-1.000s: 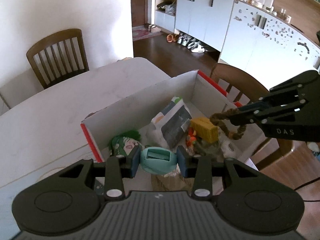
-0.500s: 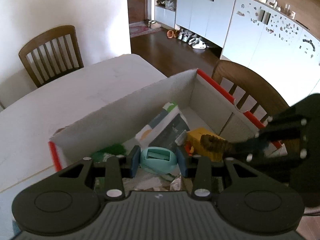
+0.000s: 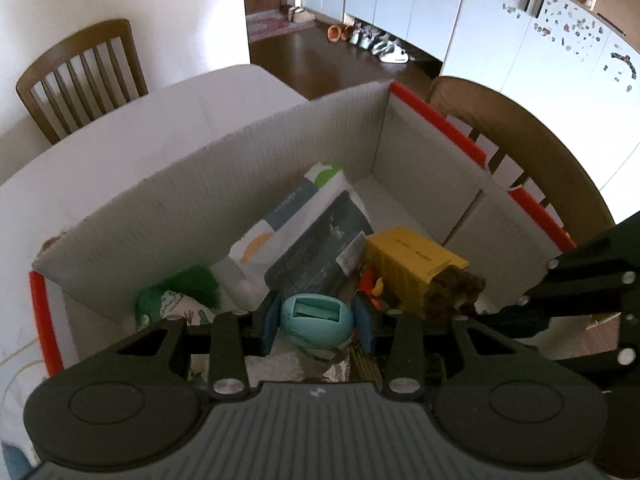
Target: Organize objects
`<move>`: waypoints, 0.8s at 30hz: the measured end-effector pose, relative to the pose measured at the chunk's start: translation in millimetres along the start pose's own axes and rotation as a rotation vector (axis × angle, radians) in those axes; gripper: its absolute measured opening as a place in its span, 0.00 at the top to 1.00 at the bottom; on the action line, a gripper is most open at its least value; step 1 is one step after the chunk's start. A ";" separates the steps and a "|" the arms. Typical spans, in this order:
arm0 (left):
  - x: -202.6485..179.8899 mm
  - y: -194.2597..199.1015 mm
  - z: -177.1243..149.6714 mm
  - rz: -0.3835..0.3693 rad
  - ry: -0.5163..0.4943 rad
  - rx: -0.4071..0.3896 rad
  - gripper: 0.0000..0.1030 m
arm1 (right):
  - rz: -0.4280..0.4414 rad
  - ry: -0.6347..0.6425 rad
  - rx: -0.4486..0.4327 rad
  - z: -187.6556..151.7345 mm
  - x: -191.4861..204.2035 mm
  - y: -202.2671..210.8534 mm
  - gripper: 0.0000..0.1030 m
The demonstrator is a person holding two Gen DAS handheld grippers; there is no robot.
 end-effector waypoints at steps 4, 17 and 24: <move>2.6 -10.6 -4.2 0.010 0.001 0.036 0.63 | 0.012 -0.017 -0.004 -0.4 -0.7 4.6 0.80; 13.8 -16.6 -5.9 0.027 0.025 0.061 0.61 | 0.043 -0.076 -0.084 3.1 2.6 48.0 0.63; 16.4 4.8 -7.0 0.023 0.024 -0.001 0.40 | 0.023 -0.102 -0.104 4.0 3.8 61.3 0.61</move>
Point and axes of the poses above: each gripper's, at about its wrist camera, not at the fingertips, and y roughly against the way its jaws point, x to its left, z to its top, the point moved 8 cm from there along -y, roughly the way its jaws point, and after that the axes turned 13 degrees about y, right-handed, at the moved point
